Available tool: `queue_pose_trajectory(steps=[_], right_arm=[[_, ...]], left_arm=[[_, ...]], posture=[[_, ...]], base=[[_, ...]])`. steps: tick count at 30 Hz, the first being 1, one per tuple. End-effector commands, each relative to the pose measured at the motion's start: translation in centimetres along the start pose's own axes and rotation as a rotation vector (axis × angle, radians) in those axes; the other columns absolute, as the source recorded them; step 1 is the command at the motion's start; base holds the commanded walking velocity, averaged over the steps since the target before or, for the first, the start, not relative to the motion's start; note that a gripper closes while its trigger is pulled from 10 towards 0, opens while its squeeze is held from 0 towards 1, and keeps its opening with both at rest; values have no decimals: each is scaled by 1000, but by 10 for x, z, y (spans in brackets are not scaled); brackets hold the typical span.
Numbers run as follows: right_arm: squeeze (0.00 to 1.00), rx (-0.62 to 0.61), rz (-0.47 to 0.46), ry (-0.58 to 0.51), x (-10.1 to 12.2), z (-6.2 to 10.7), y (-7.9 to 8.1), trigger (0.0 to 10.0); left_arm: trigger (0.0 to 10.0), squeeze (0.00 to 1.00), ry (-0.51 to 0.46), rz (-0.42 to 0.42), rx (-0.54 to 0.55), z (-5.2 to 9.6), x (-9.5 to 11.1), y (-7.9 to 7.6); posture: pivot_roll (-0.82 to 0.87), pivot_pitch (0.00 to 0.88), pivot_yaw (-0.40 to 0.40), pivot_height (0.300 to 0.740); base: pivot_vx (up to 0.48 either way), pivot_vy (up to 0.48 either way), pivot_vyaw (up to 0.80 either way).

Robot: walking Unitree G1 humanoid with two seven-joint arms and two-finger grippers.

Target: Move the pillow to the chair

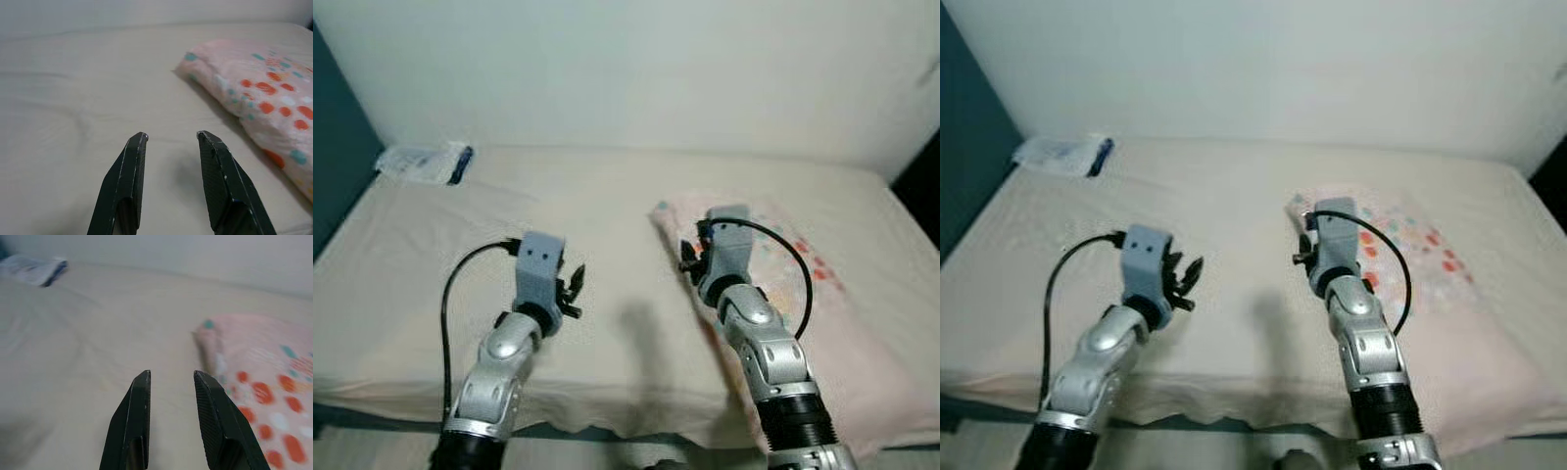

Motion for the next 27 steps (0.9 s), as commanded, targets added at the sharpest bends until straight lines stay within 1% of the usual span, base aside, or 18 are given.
queue_pose_trajectory(steps=[1,7,10,14,17,27], right_arm=[[0,0,-6,3,0,1,-1,10000],[0,0,-5,2,0,1,-1,10000],[0,0,-6,1,0,1,-1,10000],[0,-10,-10,1,0,1,-2,10000],[0,-11,-5,14,-2,1,-2,10000],[0,-16,-14,20,-3,1,-3,10000]], left_arm=[[10000,0,23,-14,8,1,-5,2],[10000,0,-27,-31,19,0,3,4],[10000,0,-33,-30,23,0,4,4],[10000,0,6,-51,17,1,-4,4],[10000,0,3,-50,23,1,-4,5],[10000,0,1,-46,23,1,-4,4]], posture=[[-23,116,-26,740],[-22,119,-28,740],[-21,119,-27,740],[-22,117,-27,740],[-22,116,-28,740],[-22,116,-25,710]], base=[[0,0,0],[0,0,0],[0,0,0],[0,0,0],[0,0,0],[0,0,0]])
Point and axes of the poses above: a point about 5 cm out from each wrist's last joint towards the gripper, its own z axis pointing back from the gripper into the wrist, its own x axis along the axis of the wrist's last joint, y = z × x, the point moved 5 cm from there along -z, pointing out of the wrist towards the gripper, and after that the axes turned 5 degrees about z, right-handed, at the moved point
